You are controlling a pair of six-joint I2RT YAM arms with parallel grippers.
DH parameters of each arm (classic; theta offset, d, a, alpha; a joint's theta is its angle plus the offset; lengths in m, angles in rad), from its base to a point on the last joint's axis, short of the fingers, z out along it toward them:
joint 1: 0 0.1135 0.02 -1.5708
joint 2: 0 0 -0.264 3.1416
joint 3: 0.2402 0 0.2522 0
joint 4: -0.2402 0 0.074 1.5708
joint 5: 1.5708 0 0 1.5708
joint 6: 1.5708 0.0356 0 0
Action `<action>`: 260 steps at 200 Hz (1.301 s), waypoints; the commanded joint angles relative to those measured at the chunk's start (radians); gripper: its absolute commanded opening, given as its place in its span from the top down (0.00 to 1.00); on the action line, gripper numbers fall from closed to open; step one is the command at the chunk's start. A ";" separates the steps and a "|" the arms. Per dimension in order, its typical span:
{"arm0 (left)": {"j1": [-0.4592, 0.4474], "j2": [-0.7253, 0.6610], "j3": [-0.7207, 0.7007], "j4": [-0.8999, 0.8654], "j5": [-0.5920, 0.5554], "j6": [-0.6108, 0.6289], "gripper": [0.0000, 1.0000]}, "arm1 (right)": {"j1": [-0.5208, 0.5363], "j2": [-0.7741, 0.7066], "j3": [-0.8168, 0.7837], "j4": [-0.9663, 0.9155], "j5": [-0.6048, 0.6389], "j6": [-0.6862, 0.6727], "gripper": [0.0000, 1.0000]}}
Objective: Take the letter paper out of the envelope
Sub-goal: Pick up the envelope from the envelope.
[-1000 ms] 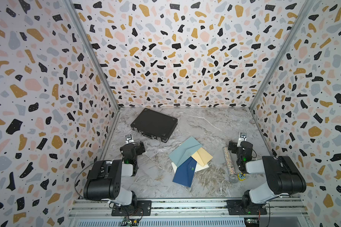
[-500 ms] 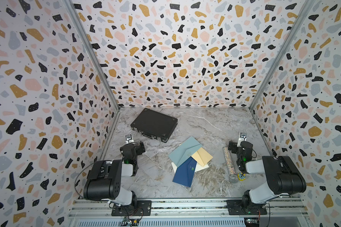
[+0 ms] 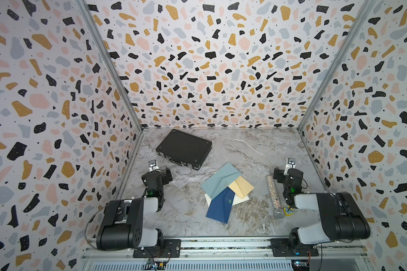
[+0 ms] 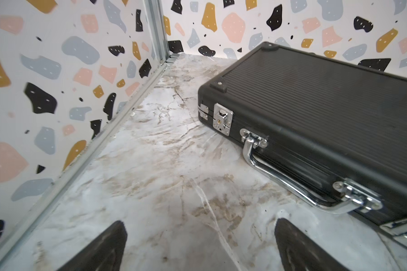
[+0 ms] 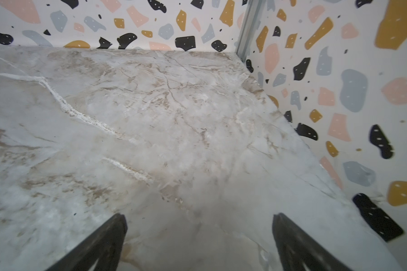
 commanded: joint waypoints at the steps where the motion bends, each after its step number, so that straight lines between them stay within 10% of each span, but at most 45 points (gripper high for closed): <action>1: -0.036 -0.137 0.113 -0.212 -0.131 -0.024 0.01 | 0.018 -0.159 0.107 -0.187 0.133 0.077 0.00; 22: -0.072 -0.215 0.251 -0.377 -0.210 -0.050 0.01 | 0.021 -0.240 0.239 -0.260 0.080 0.176 0.00; 41: -0.121 -0.250 0.471 -0.582 -0.321 -0.074 0.01 | 0.024 -0.247 0.589 -0.714 0.098 0.471 0.00; 65: -0.122 -0.200 0.893 -1.257 -0.237 -0.511 0.01 | -0.013 -0.146 0.855 -1.288 0.002 1.011 0.01; 81: -0.067 -0.180 0.888 -1.165 0.067 -0.599 0.01 | -0.061 -0.105 0.859 -1.170 -0.320 0.943 0.00; 108: -0.043 -0.082 0.905 -1.141 0.416 -0.731 0.01 | 0.117 0.082 1.257 -1.704 -0.124 0.837 0.06; 186: -0.123 -0.083 0.758 -1.214 0.829 -0.613 0.14 | 0.456 0.164 1.221 -1.876 -0.134 0.829 0.15; 260: -0.254 -0.391 0.471 -1.130 0.878 -0.702 0.13 | 0.727 0.286 1.236 -1.893 -0.133 1.026 0.13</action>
